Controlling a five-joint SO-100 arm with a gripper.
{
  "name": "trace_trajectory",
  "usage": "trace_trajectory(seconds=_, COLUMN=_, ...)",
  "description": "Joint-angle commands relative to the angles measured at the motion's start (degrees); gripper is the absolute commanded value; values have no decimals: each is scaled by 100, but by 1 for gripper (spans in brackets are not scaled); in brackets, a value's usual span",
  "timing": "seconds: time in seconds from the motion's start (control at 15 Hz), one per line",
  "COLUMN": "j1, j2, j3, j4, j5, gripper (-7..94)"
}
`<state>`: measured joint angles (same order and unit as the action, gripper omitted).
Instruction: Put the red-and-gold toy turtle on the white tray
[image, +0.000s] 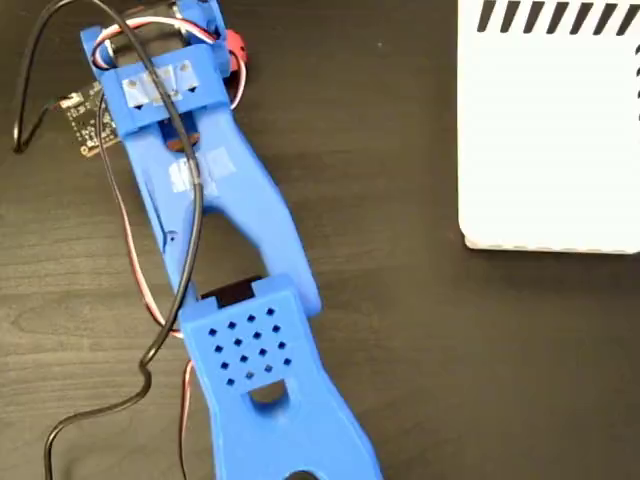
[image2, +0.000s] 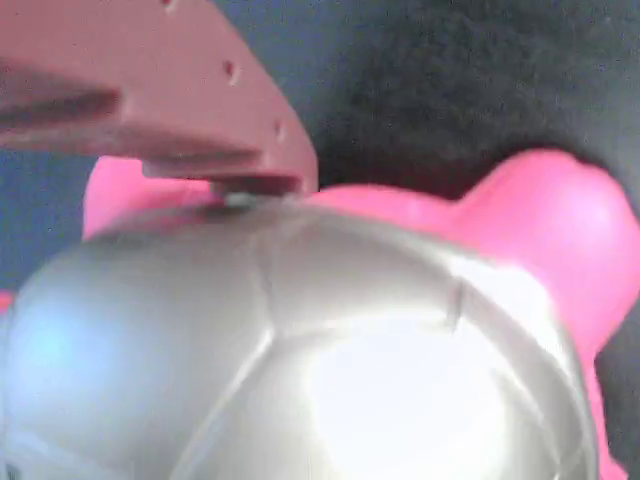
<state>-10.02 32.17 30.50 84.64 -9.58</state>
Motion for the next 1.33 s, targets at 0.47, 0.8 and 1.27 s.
trace_trajectory(seconds=0.47, j1=62, j2=369, j3=-114, j4=18, j5=70, gripper=0)
trace_trajectory(seconds=0.8, j1=97, j2=1441, j3=422, j4=-193, j5=334, gripper=0)
trace_trajectory(seconds=1.27, j1=62, j2=4289, j3=598, j4=659, j5=132, gripper=0)
